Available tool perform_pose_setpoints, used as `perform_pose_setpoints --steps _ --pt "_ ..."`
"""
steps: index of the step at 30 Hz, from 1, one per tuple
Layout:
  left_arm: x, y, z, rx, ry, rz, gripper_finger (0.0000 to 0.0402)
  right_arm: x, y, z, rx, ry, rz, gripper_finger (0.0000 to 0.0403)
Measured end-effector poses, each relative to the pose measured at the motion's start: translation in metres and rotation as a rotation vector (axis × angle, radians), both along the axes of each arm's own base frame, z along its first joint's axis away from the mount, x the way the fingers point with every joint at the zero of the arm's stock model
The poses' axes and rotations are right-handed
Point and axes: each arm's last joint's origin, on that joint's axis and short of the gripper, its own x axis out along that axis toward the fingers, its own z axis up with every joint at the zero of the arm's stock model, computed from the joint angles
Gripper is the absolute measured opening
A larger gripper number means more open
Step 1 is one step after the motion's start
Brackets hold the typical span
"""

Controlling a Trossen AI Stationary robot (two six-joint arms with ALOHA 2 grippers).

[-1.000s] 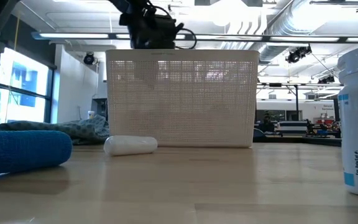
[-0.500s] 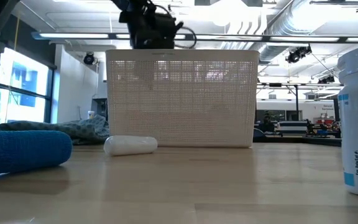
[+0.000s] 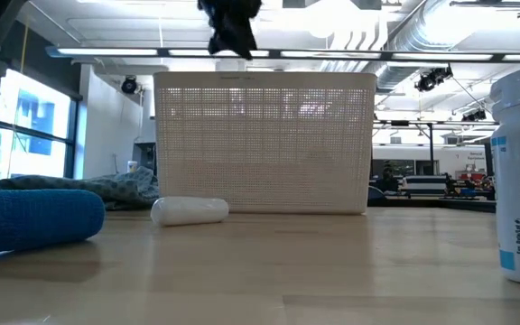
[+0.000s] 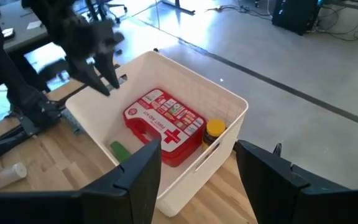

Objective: Pick & place medical supplies in basket/bin
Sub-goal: Put the white rolled gauze into the white bin

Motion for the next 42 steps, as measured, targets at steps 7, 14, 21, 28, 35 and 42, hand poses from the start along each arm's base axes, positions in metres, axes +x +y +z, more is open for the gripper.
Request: perform_pose_setpoints --steps 7,14,21,28,35,42 --pt "0.005 -0.035 0.006 -0.046 0.058 0.028 0.0167 -0.006 0.000 0.001 -0.014 0.013 0.040 0.0199" --pt "0.017 -0.085 0.004 -0.113 0.089 0.056 0.0167 -0.010 0.001 0.001 -0.042 0.051 0.119 0.0199" --pt "0.025 -0.124 0.001 -0.164 0.093 0.057 0.0167 -0.008 0.004 0.000 0.052 0.039 0.209 0.0199" --pt "0.036 -0.143 -0.031 -0.189 0.224 0.119 0.0167 -0.006 0.005 -0.001 0.143 -0.003 0.191 0.0199" --pt "0.037 -0.153 -0.070 -0.249 0.440 0.282 0.0168 0.001 0.006 -0.002 0.195 -0.023 0.148 0.0199" --pt "0.041 -0.177 -0.090 -0.226 0.454 0.365 0.0168 0.015 0.008 -0.005 0.223 0.000 0.139 0.0199"
